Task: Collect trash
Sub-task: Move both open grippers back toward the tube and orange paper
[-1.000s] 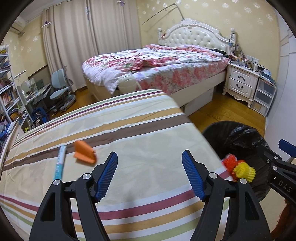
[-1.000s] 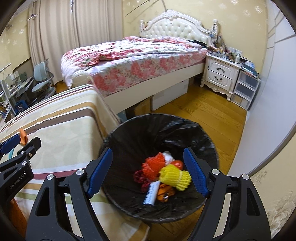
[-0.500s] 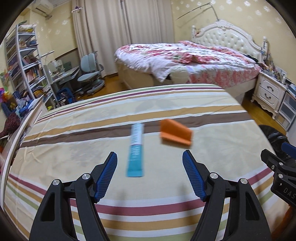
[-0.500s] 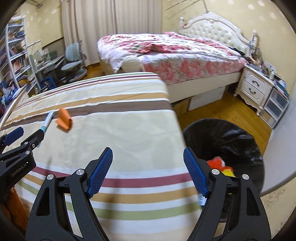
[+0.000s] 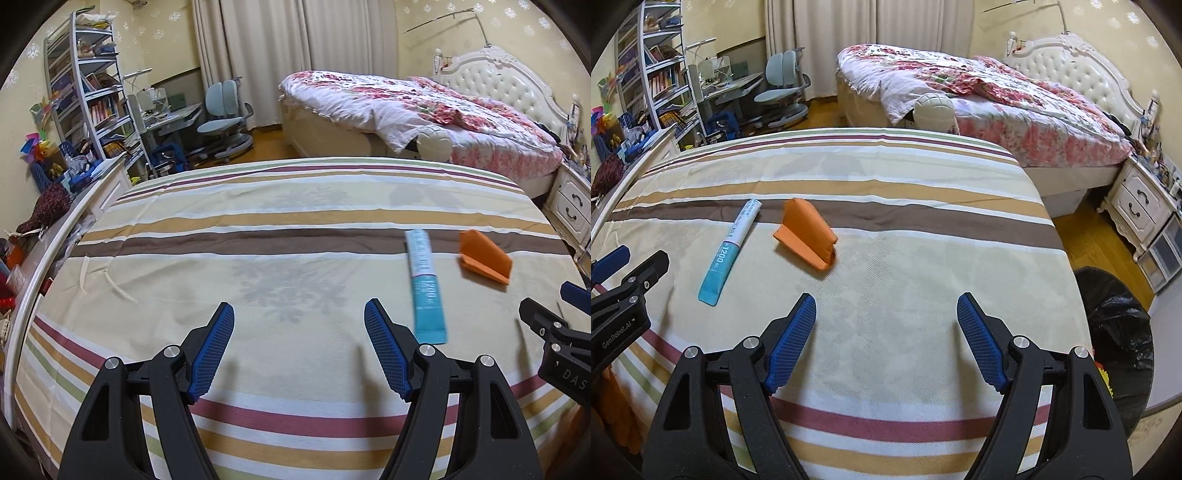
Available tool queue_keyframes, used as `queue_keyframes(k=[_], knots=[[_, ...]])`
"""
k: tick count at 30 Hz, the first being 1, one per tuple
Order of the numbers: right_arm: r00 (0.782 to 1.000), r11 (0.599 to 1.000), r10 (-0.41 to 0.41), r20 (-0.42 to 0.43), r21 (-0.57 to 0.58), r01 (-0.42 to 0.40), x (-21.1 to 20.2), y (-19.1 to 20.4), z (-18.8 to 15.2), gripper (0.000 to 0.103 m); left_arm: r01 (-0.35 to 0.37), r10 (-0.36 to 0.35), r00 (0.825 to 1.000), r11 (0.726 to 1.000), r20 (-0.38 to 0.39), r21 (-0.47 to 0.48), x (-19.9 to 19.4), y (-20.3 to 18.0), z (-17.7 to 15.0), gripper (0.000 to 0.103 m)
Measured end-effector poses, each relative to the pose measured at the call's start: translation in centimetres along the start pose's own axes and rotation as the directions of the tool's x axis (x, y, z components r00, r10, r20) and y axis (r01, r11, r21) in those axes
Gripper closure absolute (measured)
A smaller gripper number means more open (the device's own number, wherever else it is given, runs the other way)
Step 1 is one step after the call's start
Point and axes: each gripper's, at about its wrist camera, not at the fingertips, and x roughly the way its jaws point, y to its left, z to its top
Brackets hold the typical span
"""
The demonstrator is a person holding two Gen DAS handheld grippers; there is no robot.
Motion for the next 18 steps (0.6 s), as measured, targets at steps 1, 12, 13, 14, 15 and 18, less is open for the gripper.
queue_keyframes(k=[1, 12, 13, 14, 15, 18], knots=[[1.000, 1.000, 0.001, -0.001, -0.006, -0.001, 0.2, 0.4, 0.2, 0.026, -0.004, 0.004, 1.000, 1.000, -0.001, -0.003, 0.0, 0.2, 0.0, 0.032], [1.000, 0.997, 0.009, -0.024, -0.073, -0.011, 3.0, 3.9, 3.3, 0.026, 0.000, -0.001, 1.000, 0.999, -0.022, -0.046, 0.7, 2.1, 0.0, 0.032], [1.000, 0.997, 0.006, -0.027, -0.078, -0.008, 3.2, 4.1, 3.5, 0.026, 0.001, -0.002, 1.000, 0.999, -0.022, -0.044, 0.7, 2.0, 0.0, 0.032], [1.000, 0.997, 0.004, -0.031, -0.083, -0.007, 3.4, 4.3, 3.7, 0.026, 0.002, -0.002, 1.000, 0.999, -0.022, -0.041, 0.7, 2.0, 0.0, 0.032], [0.999, 0.996, 0.006, -0.033, -0.086, -0.008, 3.6, 4.4, 3.9, 0.027, 0.002, -0.003, 1.000, 0.999, -0.021, -0.037, 0.7, 2.0, 0.0, 0.032], [0.999, 0.997, 0.021, -0.033, -0.074, -0.023, 3.7, 4.3, 4.1, 0.042, 0.006, -0.006, 1.000, 1.000, -0.019, -0.027, 0.7, 1.9, 0.1, 0.032]])
